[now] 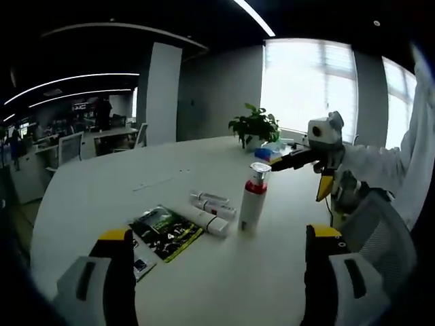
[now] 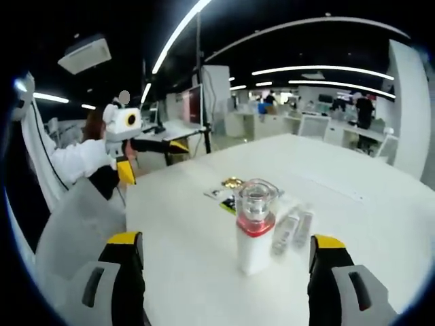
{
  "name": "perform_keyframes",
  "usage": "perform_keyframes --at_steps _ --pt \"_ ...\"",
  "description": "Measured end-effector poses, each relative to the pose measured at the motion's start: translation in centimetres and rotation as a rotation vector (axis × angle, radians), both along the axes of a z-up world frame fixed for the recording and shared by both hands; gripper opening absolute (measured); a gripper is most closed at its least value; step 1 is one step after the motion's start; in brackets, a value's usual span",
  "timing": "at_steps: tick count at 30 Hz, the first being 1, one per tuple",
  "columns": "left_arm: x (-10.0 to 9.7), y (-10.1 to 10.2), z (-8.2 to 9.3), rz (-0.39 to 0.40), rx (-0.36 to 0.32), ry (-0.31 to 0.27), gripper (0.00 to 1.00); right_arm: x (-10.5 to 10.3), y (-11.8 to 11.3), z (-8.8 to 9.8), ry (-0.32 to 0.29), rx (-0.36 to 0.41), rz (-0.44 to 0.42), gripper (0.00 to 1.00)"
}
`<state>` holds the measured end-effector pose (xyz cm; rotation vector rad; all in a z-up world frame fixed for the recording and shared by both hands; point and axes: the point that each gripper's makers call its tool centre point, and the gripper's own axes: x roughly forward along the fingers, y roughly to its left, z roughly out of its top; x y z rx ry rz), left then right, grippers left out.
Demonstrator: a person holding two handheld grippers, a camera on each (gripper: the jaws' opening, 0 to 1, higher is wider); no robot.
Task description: Arrange the skincare products in the storage area until every visible bottle or jar stands upright without overlapping.
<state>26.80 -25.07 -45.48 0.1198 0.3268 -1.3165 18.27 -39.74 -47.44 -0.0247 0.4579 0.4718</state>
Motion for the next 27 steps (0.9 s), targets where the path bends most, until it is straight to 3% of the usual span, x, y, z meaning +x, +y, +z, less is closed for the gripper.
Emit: perform_keyframes --at_steps 14,23,27 --pt "0.8 -0.1 -0.4 0.015 0.005 0.029 0.99 0.6 0.0 0.5 -0.013 0.025 0.012 1.0" --pt "1.4 -1.3 -1.1 0.045 0.012 0.122 0.99 0.7 -0.5 0.6 -0.017 0.036 0.004 1.0" --pt "1.8 -2.3 -1.9 0.049 0.047 0.109 0.99 1.2 -0.8 0.7 -0.017 0.043 0.006 1.0"
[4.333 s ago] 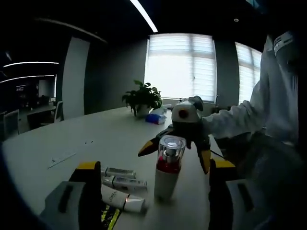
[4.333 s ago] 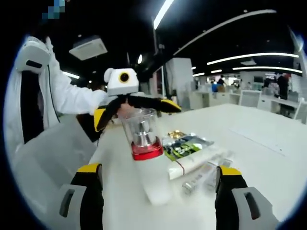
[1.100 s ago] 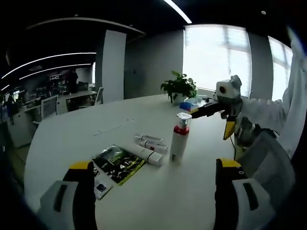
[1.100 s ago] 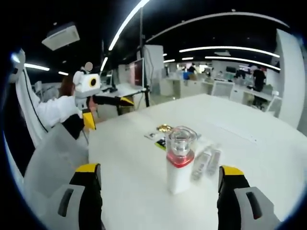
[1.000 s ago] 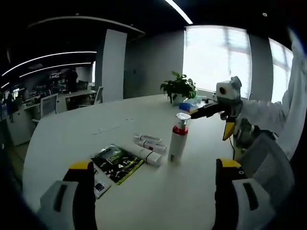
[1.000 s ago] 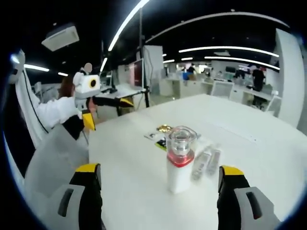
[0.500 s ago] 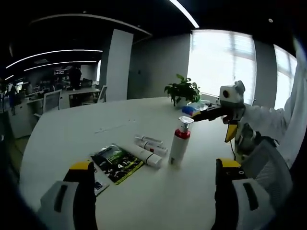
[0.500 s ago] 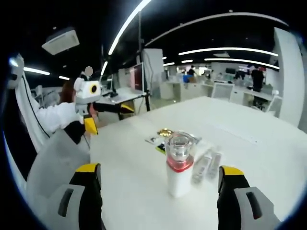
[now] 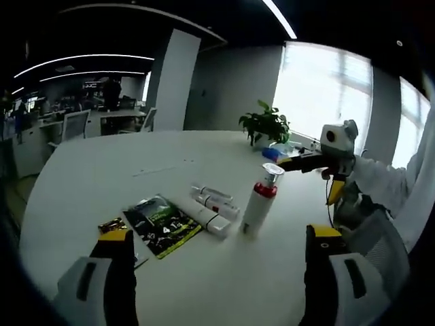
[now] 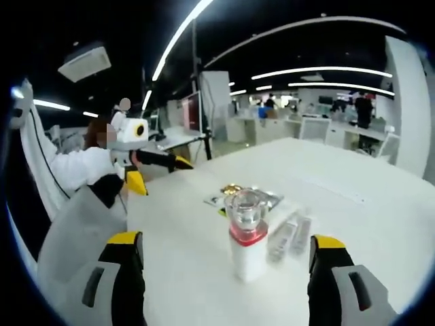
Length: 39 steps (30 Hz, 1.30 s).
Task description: Arrange the skincare products in the storage area until every visible bottle or jar stands upright without overlapping.
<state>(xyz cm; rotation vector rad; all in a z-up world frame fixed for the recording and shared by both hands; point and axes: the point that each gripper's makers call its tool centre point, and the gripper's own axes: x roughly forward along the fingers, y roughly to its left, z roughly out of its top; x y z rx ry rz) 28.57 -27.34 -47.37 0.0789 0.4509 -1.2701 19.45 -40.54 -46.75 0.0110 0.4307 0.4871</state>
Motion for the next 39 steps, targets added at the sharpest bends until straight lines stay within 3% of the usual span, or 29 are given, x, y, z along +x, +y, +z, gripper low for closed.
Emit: perform_keyframes --at_steps 7,17,27,31,35,39 --pt "0.9 -2.0 -0.8 0.016 0.014 0.089 0.99 0.4 -0.2 -0.8 0.012 -0.01 0.027 1.0" --pt "2.0 -4.5 -2.0 0.036 0.055 0.151 0.99 0.6 -0.8 -1.8 0.038 -0.02 0.04 1.0" --pt "3.2 -6.3 -5.0 0.032 0.168 0.198 0.92 1.0 -1.1 -2.5 0.048 -0.008 0.051 1.0" --pt "3.7 -7.2 -5.9 0.037 0.181 0.233 0.92 0.9 -1.1 -2.7 0.049 -0.004 0.047 1.0" --pt "4.4 -8.0 -6.5 0.077 0.186 0.259 0.89 0.9 -1.2 -3.3 0.059 -0.013 0.051 1.0" --pt "6.2 -8.7 -6.7 0.136 0.172 0.264 0.84 0.9 -1.3 -3.5 0.057 -0.005 0.046 1.0"
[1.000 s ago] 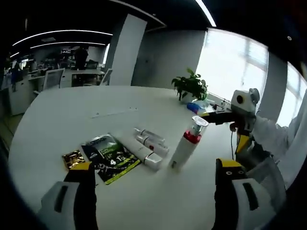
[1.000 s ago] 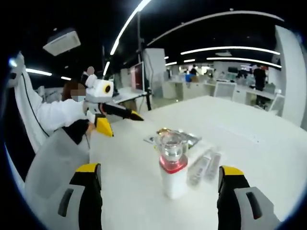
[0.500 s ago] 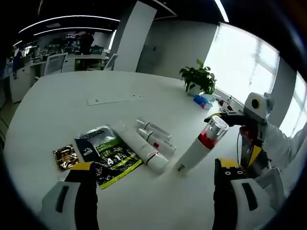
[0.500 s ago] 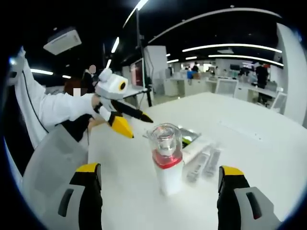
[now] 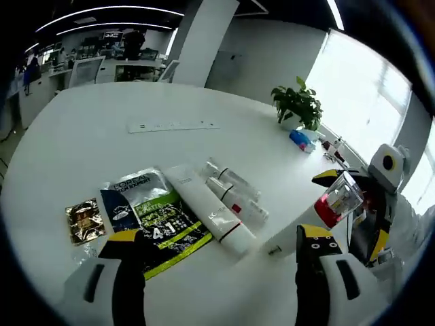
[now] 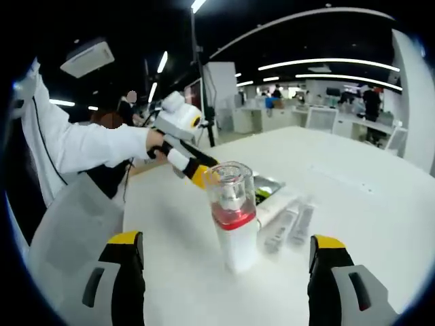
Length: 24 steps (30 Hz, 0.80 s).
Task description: Arrange the skincare products in the storage area until every visible bottle or jar stands upright without overlapping.
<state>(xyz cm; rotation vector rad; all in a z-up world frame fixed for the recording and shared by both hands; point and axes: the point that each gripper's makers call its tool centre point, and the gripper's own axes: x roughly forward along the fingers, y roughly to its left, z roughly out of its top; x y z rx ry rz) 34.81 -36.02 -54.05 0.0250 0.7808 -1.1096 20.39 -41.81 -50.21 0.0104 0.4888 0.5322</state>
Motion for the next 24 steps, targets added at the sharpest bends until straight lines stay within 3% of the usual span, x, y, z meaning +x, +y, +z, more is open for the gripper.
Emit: perform_keyframes --at_steps 6,11,19,24 --pt "0.8 -1.3 -1.2 -0.007 0.026 0.034 0.74 -0.1 -0.2 -0.4 0.005 0.002 -0.007 1.0" --pt "-0.1 -1.6 -1.9 -0.014 0.043 0.094 0.58 -0.2 -0.3 -0.7 0.01 0.005 -0.012 1.0" --pt "-0.3 -3.4 -2.7 -0.007 0.052 0.13 0.39 -0.2 -1.2 -1.1 0.006 0.015 -0.028 1.0" --pt "0.0 -4.4 -3.2 -0.002 0.064 0.131 0.32 -0.3 -1.6 -1.8 0.016 0.026 -0.035 1.0"
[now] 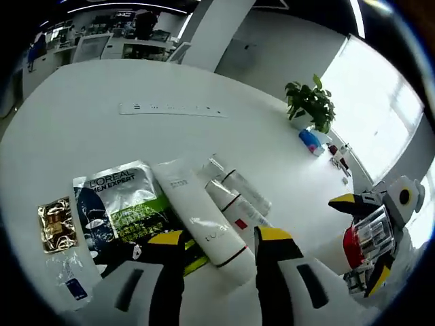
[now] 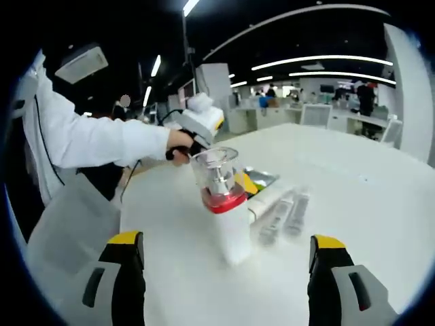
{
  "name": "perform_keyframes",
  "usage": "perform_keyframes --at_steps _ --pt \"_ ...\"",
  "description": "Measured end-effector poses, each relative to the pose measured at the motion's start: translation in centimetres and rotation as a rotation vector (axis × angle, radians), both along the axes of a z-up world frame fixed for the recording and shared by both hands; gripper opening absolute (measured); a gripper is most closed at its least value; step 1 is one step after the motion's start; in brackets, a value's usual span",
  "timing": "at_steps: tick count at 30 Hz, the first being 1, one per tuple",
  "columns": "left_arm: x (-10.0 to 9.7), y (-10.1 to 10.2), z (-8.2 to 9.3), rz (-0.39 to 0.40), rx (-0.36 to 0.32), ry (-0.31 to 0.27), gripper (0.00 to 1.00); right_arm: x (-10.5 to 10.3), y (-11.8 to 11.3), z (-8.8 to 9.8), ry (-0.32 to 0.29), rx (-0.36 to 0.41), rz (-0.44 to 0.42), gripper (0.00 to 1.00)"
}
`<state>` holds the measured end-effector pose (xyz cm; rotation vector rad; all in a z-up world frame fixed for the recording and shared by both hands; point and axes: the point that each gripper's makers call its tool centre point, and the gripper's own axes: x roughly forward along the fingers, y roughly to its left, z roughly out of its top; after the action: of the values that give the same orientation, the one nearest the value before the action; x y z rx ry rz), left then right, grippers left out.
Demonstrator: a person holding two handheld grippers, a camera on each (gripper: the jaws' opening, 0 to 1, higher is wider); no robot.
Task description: Arrange the skincare products in the storage area until every visible bottle or jar stands upright without overlapping.
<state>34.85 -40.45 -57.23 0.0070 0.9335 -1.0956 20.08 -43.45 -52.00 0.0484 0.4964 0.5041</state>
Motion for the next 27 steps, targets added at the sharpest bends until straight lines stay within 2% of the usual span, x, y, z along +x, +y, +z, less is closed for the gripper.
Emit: perform_keyframes --at_steps 4,11,14,19,27 --pt "0.3 -0.3 -0.5 0.021 0.013 0.003 0.34 -0.2 0.1 -0.2 0.006 0.0 0.004 1.0" --pt "0.7 -0.7 -1.7 0.028 0.062 0.03 0.29 -0.2 0.3 -0.2 0.01 0.01 0.006 1.0" --pt "0.7 -1.0 -1.9 0.01 0.084 0.019 0.29 -0.3 0.3 -0.3 0.01 0.01 0.004 1.0" --pt "0.6 -1.5 -2.3 0.001 0.102 0.038 0.3 -0.4 0.3 -1.1 0.026 0.007 0.002 1.0" --pt "1.2 -1.9 -2.8 -0.074 0.204 -0.01 0.31 -0.6 0.5 -1.6 0.038 0.015 0.004 1.0"
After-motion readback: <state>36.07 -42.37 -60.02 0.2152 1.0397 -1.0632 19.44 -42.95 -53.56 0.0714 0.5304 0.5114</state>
